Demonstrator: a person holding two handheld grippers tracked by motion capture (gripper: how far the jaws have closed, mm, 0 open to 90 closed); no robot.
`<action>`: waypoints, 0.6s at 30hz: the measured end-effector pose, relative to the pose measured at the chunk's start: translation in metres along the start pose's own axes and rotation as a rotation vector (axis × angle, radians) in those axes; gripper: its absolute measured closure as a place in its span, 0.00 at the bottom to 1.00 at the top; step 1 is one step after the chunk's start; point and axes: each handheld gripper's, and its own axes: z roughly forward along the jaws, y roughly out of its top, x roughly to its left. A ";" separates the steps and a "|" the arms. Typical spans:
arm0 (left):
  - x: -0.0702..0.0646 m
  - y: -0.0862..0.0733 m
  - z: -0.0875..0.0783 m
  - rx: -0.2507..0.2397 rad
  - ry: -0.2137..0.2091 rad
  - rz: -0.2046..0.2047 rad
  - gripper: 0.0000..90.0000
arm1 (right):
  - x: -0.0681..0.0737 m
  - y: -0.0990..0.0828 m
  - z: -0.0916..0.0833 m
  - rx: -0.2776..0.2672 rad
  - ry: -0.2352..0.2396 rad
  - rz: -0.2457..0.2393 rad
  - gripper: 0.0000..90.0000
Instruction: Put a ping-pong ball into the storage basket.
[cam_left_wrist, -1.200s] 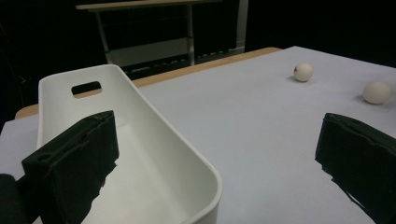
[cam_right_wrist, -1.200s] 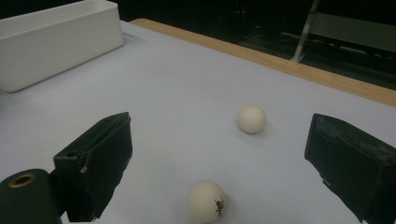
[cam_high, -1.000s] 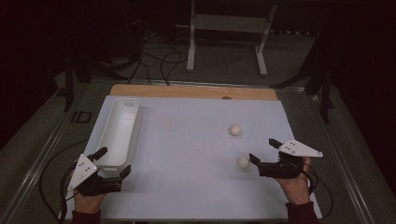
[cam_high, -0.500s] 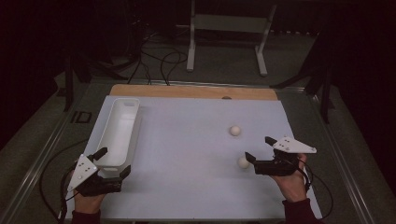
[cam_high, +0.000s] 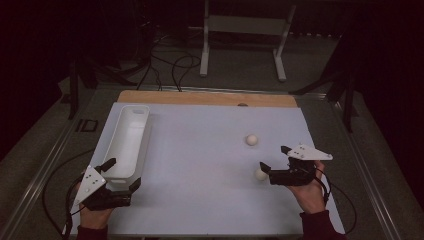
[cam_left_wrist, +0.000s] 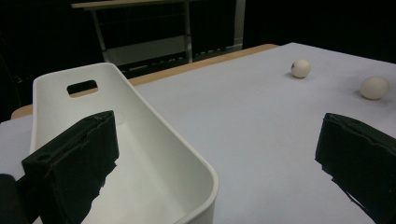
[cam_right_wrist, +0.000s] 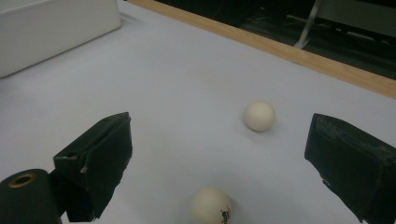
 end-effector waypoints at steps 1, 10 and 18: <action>0.000 0.000 0.000 0.001 0.000 0.001 0.00 | 0.000 0.000 0.001 0.009 0.000 -0.001 0.08; 0.000 0.000 0.000 0.002 -0.002 0.002 0.00 | 0.000 0.001 0.008 0.036 0.001 -0.004 0.08; -0.001 0.000 0.001 0.008 -0.007 0.005 0.00 | -0.003 0.001 0.014 0.070 0.018 0.003 0.08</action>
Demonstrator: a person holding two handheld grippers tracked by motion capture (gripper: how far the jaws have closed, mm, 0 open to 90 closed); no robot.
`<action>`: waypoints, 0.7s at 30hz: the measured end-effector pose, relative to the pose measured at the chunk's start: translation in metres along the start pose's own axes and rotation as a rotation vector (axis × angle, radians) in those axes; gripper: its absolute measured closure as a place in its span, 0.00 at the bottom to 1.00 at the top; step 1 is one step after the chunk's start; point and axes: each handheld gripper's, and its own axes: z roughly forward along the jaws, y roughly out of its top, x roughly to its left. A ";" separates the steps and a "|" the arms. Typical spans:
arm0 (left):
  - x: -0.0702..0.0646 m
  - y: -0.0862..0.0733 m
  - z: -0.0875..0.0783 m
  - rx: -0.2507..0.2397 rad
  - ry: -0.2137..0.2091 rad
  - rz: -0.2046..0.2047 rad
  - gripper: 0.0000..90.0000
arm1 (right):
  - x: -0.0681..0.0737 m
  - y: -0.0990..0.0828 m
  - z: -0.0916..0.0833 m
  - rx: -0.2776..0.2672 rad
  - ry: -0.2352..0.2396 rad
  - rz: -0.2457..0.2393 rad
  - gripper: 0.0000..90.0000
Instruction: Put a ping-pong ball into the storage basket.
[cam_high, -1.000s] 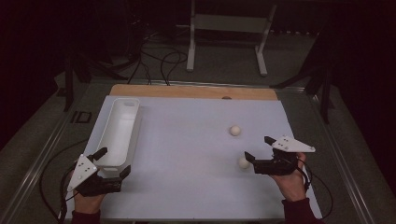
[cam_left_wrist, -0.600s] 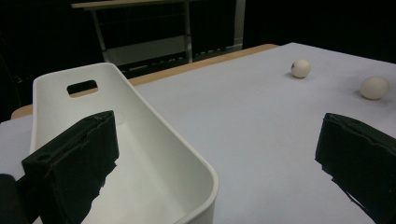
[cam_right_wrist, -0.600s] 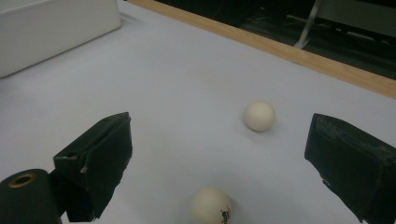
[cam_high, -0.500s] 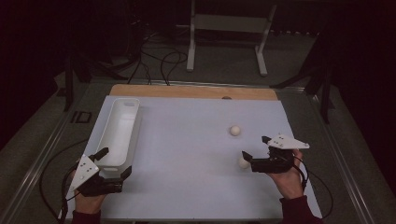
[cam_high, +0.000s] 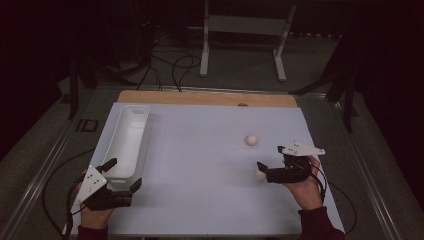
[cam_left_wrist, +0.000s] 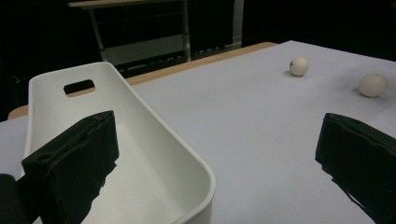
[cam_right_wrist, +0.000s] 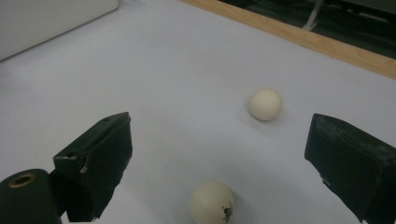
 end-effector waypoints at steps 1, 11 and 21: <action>0.000 0.000 0.000 0.000 -0.001 0.000 0.00 | 0.000 0.000 0.001 0.005 0.001 0.004 0.08; 0.000 0.000 0.000 -0.001 -0.003 -0.001 0.00 | -0.001 0.000 0.009 0.062 0.007 0.003 0.08; 0.000 0.000 0.000 -0.001 -0.004 -0.002 0.00 | -0.002 -0.001 0.013 0.093 0.008 0.001 0.08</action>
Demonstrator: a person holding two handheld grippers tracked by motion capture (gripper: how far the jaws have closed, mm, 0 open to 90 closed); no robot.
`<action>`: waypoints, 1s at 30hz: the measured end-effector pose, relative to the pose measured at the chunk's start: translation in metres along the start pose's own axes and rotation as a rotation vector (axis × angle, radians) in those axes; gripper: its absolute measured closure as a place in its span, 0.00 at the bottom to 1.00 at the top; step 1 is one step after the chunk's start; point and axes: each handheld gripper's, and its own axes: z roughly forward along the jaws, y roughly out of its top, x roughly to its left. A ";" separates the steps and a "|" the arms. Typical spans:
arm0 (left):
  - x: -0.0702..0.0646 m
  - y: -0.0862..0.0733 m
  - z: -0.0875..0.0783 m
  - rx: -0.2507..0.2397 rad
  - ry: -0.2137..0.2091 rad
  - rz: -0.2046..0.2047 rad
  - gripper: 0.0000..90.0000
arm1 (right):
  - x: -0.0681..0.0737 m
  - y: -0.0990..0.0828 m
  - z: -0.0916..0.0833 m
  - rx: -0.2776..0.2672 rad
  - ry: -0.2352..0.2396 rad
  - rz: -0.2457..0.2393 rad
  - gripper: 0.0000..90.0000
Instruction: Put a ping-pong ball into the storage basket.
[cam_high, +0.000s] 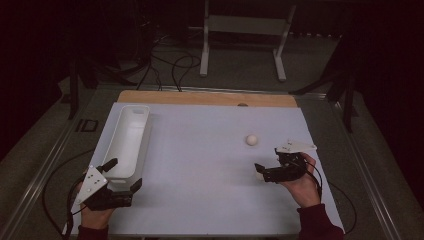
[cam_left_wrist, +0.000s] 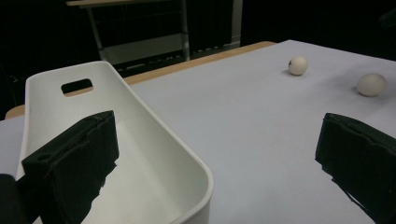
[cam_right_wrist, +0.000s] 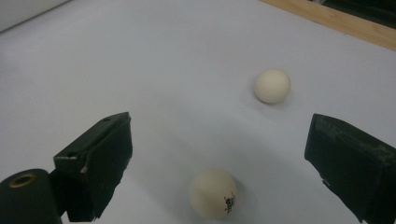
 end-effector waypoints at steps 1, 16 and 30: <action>0.000 0.000 0.000 0.000 0.000 0.000 0.00 | 0.000 0.000 0.000 0.003 0.002 -0.001 0.08; 0.000 0.000 0.000 0.001 0.000 0.001 0.00 | -0.003 -0.002 0.008 0.061 0.021 -0.012 0.08; 0.000 0.000 0.000 0.002 0.000 0.001 0.00 | -0.001 -0.005 0.017 0.149 0.036 -0.044 0.08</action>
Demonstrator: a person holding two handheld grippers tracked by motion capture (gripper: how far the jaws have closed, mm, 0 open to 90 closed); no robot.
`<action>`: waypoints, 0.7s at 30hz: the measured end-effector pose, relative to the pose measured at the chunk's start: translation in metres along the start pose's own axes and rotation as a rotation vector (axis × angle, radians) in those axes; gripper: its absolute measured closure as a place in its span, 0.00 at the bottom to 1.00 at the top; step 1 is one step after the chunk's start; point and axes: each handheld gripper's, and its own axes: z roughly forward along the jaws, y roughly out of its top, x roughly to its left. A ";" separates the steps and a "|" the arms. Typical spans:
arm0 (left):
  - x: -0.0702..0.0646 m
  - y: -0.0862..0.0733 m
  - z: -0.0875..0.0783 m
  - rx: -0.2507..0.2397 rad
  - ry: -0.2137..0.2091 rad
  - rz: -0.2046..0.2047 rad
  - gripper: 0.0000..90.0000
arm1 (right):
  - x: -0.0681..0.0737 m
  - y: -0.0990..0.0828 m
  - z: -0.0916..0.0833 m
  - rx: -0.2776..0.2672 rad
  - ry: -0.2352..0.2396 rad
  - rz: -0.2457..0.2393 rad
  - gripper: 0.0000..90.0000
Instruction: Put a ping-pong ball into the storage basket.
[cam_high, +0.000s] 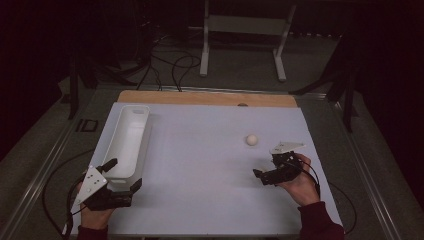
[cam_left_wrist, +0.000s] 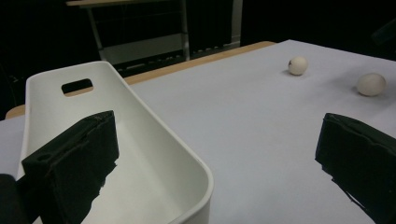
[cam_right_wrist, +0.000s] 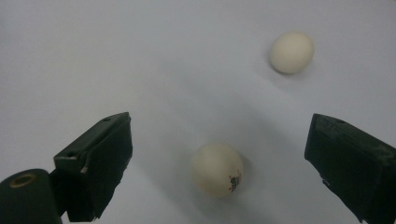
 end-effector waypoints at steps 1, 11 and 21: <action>0.000 0.000 0.000 0.000 0.000 0.000 0.00 | 0.000 0.000 0.001 0.004 0.000 0.000 0.08; 0.000 0.000 0.000 -0.002 0.002 -0.001 0.00 | -0.001 -0.001 0.009 0.069 -0.001 0.005 0.09; 0.000 0.000 0.000 -0.002 0.000 -0.002 0.00 | -0.001 -0.001 0.018 0.118 0.011 -0.003 0.10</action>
